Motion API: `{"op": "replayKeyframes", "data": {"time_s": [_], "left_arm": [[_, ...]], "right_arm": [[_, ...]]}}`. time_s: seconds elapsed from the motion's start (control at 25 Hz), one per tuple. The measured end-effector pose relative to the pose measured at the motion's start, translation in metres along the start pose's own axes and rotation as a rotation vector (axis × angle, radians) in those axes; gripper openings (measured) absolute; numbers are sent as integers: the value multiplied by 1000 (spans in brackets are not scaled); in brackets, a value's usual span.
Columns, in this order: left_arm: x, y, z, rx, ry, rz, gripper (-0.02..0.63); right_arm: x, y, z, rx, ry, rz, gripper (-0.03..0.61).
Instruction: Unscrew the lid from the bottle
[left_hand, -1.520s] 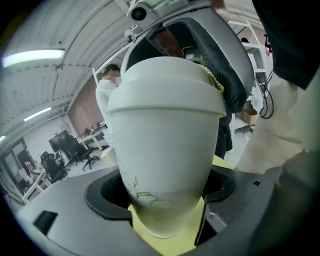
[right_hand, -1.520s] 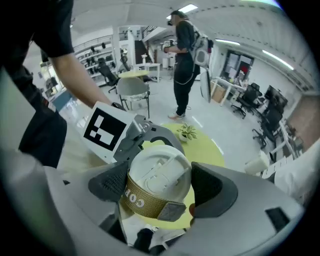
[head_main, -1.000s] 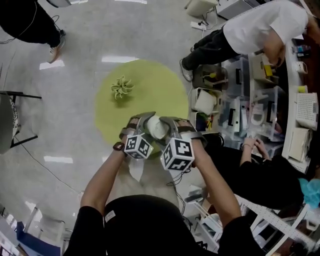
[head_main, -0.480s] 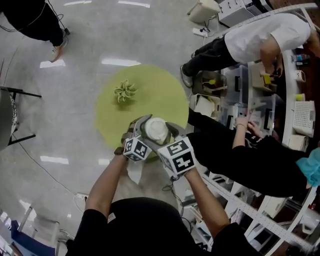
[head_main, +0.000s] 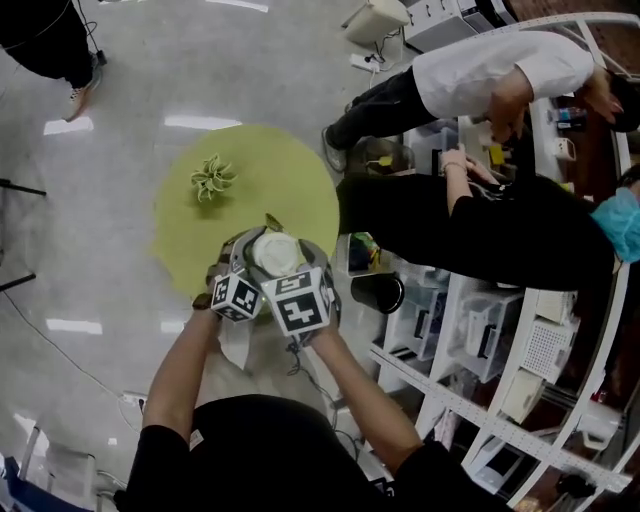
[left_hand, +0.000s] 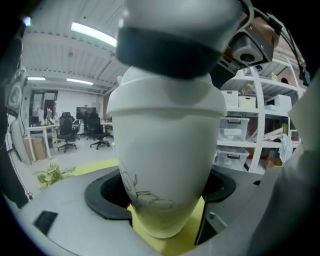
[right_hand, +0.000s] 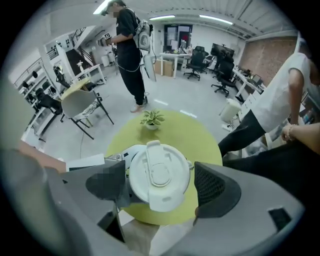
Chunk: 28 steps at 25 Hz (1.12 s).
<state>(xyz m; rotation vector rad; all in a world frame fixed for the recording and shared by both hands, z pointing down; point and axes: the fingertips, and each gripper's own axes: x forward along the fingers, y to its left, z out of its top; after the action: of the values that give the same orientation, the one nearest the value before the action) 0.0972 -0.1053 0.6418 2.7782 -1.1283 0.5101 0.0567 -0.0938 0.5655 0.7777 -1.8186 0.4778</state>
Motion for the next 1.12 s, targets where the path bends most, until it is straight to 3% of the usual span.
{"op": "replayKeyframes", "data": {"time_s": [0.4, 0.64, 1.12], "left_arm": [[7, -1, 1, -7, -9, -10, 408], [4, -1, -3, -10, 3, -17, 410], [3, -3, -6, -5, 15, -30, 409]], "right_arm": [[6, -3, -5, -155, 58, 3, 402], [8, 5, -7, -330, 81, 49, 396], [10, 15, -18, -934, 184, 176, 396]]}}
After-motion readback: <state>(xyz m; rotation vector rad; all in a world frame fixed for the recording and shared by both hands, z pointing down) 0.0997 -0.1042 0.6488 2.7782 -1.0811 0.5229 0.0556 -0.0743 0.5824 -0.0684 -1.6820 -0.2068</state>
